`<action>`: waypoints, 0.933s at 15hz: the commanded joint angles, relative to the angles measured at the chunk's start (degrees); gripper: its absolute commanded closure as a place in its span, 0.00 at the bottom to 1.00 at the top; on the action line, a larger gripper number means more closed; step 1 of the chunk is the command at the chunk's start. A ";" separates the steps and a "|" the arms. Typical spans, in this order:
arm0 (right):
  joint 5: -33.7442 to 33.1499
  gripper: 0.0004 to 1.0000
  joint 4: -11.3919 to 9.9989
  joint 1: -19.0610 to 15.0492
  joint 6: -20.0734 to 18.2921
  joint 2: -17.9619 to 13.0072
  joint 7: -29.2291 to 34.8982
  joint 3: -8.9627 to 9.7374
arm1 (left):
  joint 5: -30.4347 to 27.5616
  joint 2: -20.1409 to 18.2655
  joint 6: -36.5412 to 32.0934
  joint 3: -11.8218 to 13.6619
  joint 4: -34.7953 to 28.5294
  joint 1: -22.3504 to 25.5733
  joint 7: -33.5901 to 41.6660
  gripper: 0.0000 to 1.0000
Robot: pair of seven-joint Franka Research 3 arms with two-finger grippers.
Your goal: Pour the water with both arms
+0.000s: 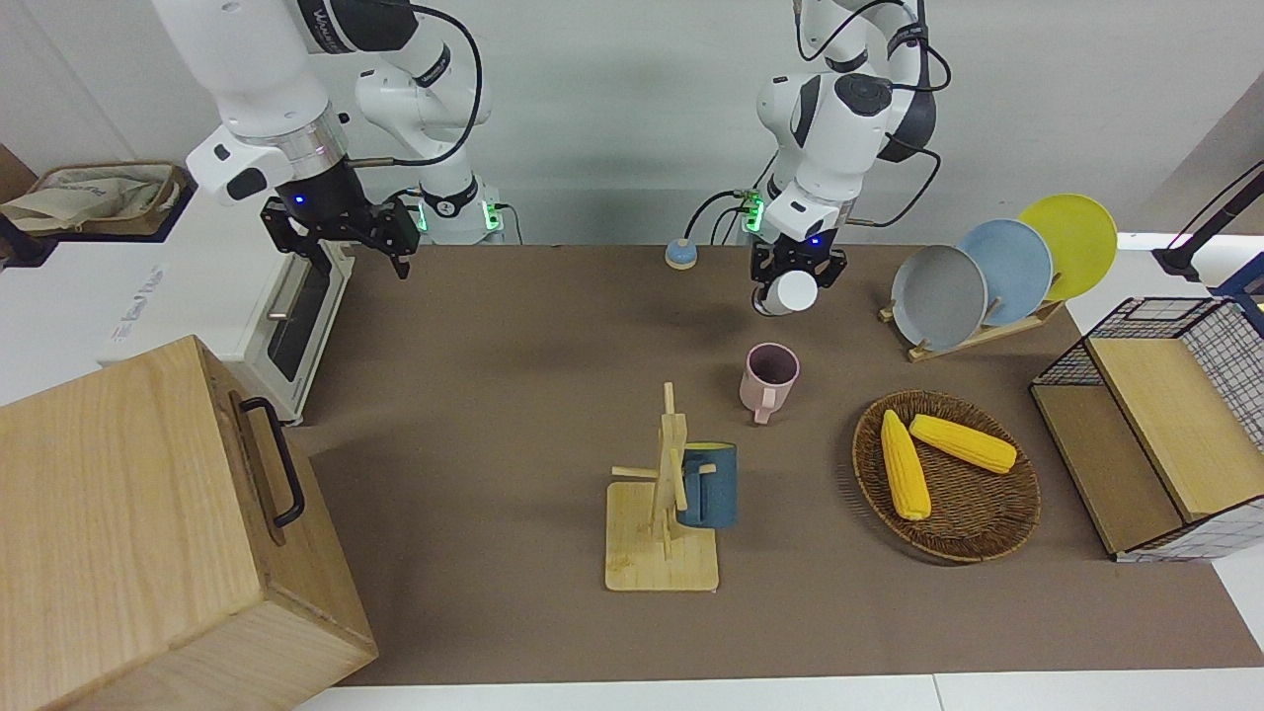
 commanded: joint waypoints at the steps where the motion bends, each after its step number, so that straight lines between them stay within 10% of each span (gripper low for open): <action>1: 0.98 0.01 -1.70 -1.04 0.26 -1.28 -0.74 0.66 | -0.59 -7.26 4.47 1.13 -4.50 0.06 -0.90 1.00; 9: 0.98 0.01 -1.70 -1.04 0.26 -1.28 -0.74 0.66 | 2.92 -7.54 19.60 0.95 -1.37 10.95 -1.35 1.00; 14: 0.98 0.01 -1.70 -1.04 0.26 -1.28 -0.74 0.66 | 5.39 1.67 19.08 1.13 13.73 20.44 3.83 1.00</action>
